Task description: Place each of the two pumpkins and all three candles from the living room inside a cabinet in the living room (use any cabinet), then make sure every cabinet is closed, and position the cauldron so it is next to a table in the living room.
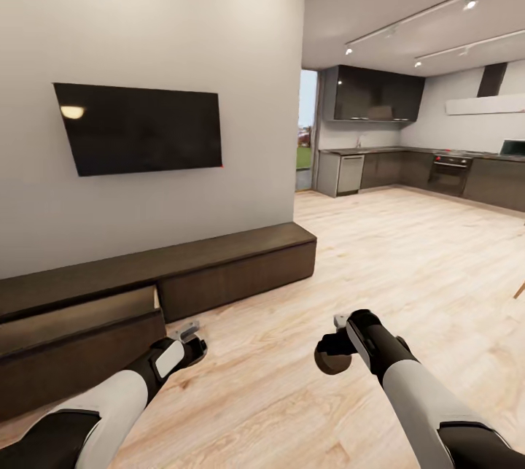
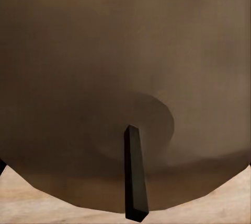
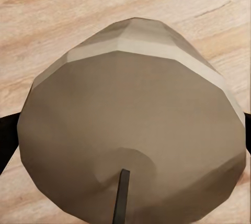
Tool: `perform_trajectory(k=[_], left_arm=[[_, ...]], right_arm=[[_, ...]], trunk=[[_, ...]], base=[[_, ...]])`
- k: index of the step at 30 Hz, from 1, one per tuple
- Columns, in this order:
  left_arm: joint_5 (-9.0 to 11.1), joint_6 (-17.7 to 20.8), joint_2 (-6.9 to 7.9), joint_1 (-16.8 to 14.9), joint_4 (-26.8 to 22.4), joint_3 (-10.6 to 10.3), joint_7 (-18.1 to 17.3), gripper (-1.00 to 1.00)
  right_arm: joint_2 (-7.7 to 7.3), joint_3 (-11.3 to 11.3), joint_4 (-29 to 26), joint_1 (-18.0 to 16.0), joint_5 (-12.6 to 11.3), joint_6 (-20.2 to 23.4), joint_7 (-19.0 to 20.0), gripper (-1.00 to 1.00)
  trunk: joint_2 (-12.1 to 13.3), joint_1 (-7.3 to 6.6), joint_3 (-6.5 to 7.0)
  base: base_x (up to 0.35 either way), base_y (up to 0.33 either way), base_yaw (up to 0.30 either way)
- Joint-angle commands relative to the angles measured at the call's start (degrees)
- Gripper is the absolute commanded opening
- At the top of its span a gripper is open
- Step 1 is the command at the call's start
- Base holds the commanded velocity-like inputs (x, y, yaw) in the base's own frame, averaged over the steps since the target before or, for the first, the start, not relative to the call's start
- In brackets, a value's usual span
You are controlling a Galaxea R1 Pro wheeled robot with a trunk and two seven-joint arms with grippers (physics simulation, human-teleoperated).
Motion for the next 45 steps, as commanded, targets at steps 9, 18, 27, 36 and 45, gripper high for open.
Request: perform_trajectory(k=[9, 18, 27, 36, 45], left_arm=[[0.4, -3.4, 0.03, 0.0, 1.4, -0.3, 0.3, -1.00], [0.5, -3.8, 0.01, 0.0, 1.5, -0.3, 0.3, -1.00], [0.5, -3.8, 0.01, 0.0, 1.6, -0.3, 0.3, -1.00], [0.5, -3.8, 0.01, 0.0, 1.6, -0.3, 0.3, -1.00], [0.5, -3.8, 0.01, 0.0, 1.6, -0.3, 0.3, -1.00]], right_arm=[[0.00, 0.0, -0.1, 0.0, 0.6, -0.1, 0.4, -1.00], [0.00, 0.0, -0.1, 0.0, 0.5, -0.1, 0.4, -1.00], [0.00, 0.0, -0.1, 0.0, 0.6, -0.1, 0.4, -1.00], [0.00, 0.0, -0.1, 0.0, 0.6, 0.2, 0.4, -1.00], [0.00, 0.0, -0.1, 0.0, 0.6, 0.4, 0.4, -1.00]], trunk=[[0.0, -0.01, 0.24], [0.0, -0.01, 0.81], [0.0, -0.01, 1.35], [0.0, -0.01, 1.23], [0.0, -0.01, 0.69]], base=[[0.000, 0.186, 0.119], [0.000, 0.303, 0.204], [0.000, 0.305, 0.220], [0.000, 0.305, 0.274], [0.034, 0.321, 0.231]])
